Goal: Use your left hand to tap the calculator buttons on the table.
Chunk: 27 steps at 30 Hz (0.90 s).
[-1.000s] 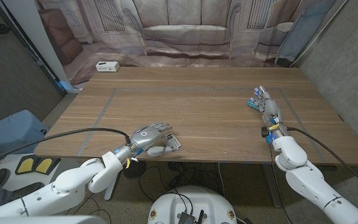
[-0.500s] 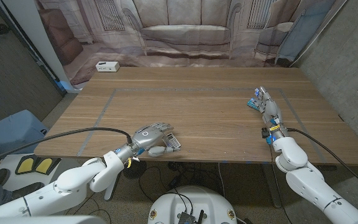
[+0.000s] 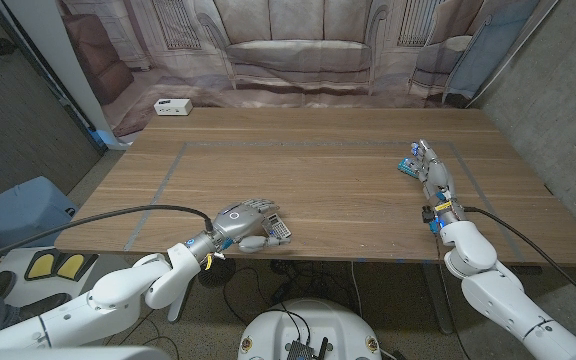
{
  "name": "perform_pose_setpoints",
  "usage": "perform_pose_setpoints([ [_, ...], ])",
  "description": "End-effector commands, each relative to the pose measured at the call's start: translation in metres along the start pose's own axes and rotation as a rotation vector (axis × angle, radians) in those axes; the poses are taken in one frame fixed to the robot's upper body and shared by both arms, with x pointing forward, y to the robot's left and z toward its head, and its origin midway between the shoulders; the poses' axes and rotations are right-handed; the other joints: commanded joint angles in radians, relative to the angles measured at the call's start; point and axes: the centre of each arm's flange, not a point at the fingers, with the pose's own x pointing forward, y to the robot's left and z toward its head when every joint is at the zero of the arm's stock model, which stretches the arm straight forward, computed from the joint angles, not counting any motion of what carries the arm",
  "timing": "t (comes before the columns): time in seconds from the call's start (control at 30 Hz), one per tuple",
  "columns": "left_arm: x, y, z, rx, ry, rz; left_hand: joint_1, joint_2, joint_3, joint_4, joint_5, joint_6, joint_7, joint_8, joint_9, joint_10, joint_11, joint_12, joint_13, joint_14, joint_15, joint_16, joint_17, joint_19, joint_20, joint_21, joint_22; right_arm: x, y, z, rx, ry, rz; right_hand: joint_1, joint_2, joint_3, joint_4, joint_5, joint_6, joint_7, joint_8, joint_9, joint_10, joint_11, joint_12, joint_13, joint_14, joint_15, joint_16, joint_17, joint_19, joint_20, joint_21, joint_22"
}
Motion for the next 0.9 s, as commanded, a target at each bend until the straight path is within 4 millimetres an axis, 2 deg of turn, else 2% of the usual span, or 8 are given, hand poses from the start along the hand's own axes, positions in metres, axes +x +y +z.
perform_pose_setpoints([
  [0.03, 0.0007, -0.0066, -0.0006, -0.024, 0.000, -0.020, 0.010, 0.001, 0.004, -0.003, 0.001, 0.010, 0.001, 0.004, 0.003, 0.012, 0.001, 0.005, 0.004, 0.014, -0.001, 0.009, -0.001, 0.001, 0.010, 0.006, 0.001, -0.0052, -0.0022, -0.0005, -0.008, 0.018, -0.005, -0.002, 0.008, -0.005, -0.003, -0.002, 0.007, 0.000, -0.001, 0.003, 0.009, 0.002, 0.000, 0.002, 0.003, 0.001, -0.001, 0.004, 0.004, 0.007, -0.002, 0.002],
  [0.33, -0.0007, -0.0076, -0.0036, -0.058, 0.017, -0.031, 0.016, 0.004, 0.007, -0.007, 0.000, 0.019, 0.005, 0.005, 0.004, 0.016, 0.001, 0.007, 0.004, 0.026, 0.000, 0.012, -0.001, 0.001, 0.011, 0.007, 0.001, -0.0078, -0.0046, 0.0021, -0.007, 0.017, -0.014, -0.003, 0.007, -0.006, -0.003, -0.002, 0.008, 0.000, -0.001, 0.003, 0.011, 0.002, 0.000, 0.002, 0.004, 0.001, -0.001, 0.004, 0.003, 0.008, -0.002, 0.002],
  [0.73, 0.0007, -0.0103, -0.0084, -0.104, 0.033, -0.080, 0.032, 0.005, 0.013, -0.019, -0.003, 0.054, 0.018, 0.013, 0.004, 0.048, 0.002, 0.019, 0.003, 0.059, 0.004, 0.019, -0.001, 0.011, 0.025, 0.012, 0.001, -0.0036, -0.0028, 0.0017, -0.003, 0.013, -0.007, -0.003, 0.007, -0.007, -0.003, -0.002, 0.007, -0.001, -0.002, 0.003, 0.012, 0.001, 0.000, 0.002, 0.005, 0.003, 0.000, 0.004, 0.004, 0.010, -0.002, 0.002],
  [0.9, 0.0015, -0.0120, -0.0101, -0.127, 0.041, -0.089, 0.037, 0.007, 0.016, -0.024, -0.005, 0.084, 0.033, 0.018, 0.004, 0.075, 0.002, 0.028, 0.003, 0.086, 0.011, 0.023, -0.001, 0.024, 0.025, 0.017, 0.002, -0.0035, -0.0028, -0.0006, 0.001, 0.017, -0.010, -0.002, 0.008, -0.007, -0.004, -0.002, 0.008, -0.002, -0.002, 0.003, 0.013, 0.002, 0.000, 0.002, 0.006, 0.002, 0.000, 0.004, 0.004, 0.010, -0.002, 0.002],
])
